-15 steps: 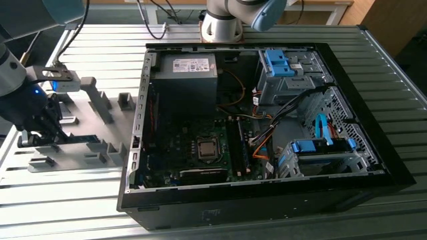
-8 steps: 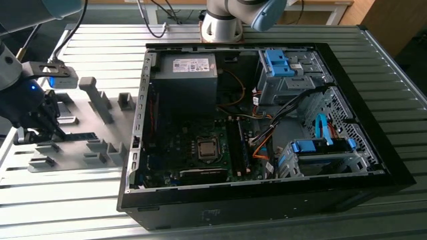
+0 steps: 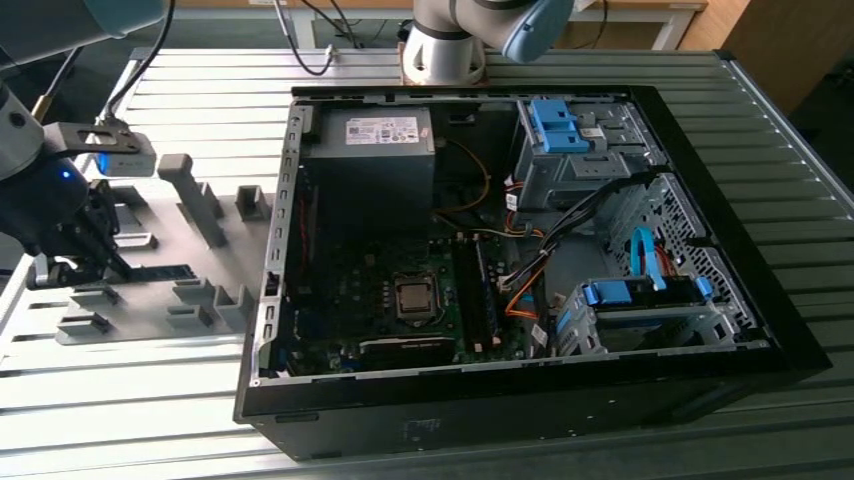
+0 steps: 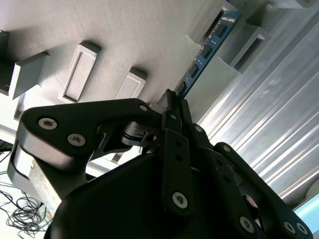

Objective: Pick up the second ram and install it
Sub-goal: 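Pick up the second ram and move it above second insertion slot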

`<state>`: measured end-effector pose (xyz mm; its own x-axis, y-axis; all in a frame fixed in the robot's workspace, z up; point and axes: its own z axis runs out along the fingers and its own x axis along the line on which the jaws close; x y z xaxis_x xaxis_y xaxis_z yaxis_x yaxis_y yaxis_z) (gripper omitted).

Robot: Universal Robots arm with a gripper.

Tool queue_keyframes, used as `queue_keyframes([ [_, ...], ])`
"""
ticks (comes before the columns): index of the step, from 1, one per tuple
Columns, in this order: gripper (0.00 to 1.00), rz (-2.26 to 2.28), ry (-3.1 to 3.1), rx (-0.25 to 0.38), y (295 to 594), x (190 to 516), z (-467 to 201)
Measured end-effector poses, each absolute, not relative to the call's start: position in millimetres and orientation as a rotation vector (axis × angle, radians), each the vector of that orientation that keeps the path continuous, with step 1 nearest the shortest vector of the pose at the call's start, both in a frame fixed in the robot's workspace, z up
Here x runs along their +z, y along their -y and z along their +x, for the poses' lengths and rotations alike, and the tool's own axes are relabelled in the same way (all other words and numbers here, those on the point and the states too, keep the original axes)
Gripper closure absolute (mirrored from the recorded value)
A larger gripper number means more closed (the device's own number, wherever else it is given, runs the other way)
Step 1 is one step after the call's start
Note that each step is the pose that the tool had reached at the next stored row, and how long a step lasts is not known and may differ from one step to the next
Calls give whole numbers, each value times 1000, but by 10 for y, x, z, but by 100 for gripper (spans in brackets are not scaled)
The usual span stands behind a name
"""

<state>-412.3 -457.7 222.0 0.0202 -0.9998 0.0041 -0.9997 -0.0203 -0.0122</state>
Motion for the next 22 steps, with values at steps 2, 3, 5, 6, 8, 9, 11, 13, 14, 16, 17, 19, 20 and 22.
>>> queue_keyframes([
  [2, 86, -2240, -2195, -18, 4577, 2230, -4123],
  [3, 86, -2240, -2195, -18, 4577, 2235, -4123],
  [5, 86, -2240, -2195, -18, 4577, 2253, -4123],
  [6, 86, -2240, -2195, -18, 4577, 2264, -4123],
  [8, 86, -2240, -2195, -18, 4577, 2292, -4123],
  [9, 86, -2240, -2195, -18, 4576, 2307, -4123],
  [11, 86, -2240, -2195, -18, 4576, 2329, -4123],
  [13, 86, -2240, -2195, -18, 4576, 2346, -4122],
  [14, 86, -2240, -2195, -18, 4576, 2354, -4122],
  [16, 86, -2240, -2195, -18, 4575, 2365, -4122],
  [17, 86, -2240, -2195, -18, 4575, 2370, -4122],
  [19, 86, -2240, -2195, -18, 4575, 2379, -4123],
  [20, 86, -2240, -2195, -18, 4575, 2384, -4122],
  [22, 86, -2240, -2195, -18, 4574, 2394, -4123],
])
